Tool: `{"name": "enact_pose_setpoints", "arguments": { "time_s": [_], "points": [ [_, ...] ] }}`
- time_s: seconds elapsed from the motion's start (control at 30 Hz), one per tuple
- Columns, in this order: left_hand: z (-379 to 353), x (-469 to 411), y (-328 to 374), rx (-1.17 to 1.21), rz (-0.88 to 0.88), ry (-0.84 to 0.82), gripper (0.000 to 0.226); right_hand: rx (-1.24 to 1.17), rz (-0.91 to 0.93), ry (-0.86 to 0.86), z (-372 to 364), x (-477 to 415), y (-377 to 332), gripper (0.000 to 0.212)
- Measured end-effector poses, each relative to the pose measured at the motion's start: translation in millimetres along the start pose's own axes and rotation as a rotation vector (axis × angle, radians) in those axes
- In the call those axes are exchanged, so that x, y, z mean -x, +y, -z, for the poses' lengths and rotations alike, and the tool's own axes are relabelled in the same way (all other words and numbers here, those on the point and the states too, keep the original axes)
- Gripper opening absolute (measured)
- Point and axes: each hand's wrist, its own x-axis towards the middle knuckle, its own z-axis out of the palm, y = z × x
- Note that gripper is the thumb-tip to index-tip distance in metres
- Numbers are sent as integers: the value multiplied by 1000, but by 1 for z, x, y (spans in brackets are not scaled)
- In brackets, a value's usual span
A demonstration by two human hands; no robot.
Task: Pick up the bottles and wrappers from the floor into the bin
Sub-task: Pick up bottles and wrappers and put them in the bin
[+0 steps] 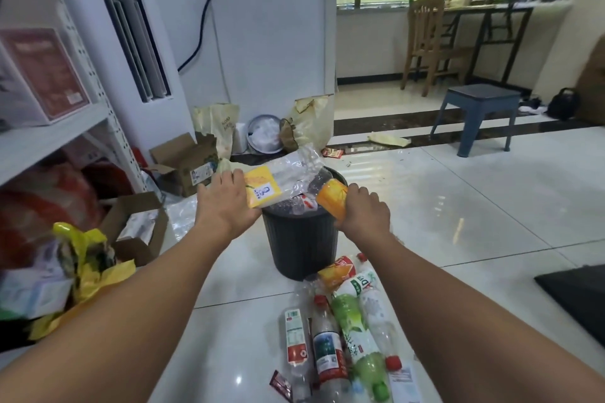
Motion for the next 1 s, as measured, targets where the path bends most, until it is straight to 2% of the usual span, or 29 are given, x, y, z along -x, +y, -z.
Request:
{"name": "enact_pose_setpoints", "arguments": {
  "time_s": [0.33,0.63,0.87,1.0],
  "points": [
    [-26,-19,32,52,184,-67,80,-33,-46,-5,-9,-39,16,66],
    [-37,-45,46,76,309,-93,77,-74,-51,3,-16,-75,24,67],
    [-84,-47,46,27,294,-213,65,-94,-119,-11,-51,-85,23,65],
    [-99,-67,51,-50,168,-200,59,-73,-140,31,-57,-103,25,66]
  ]
}}
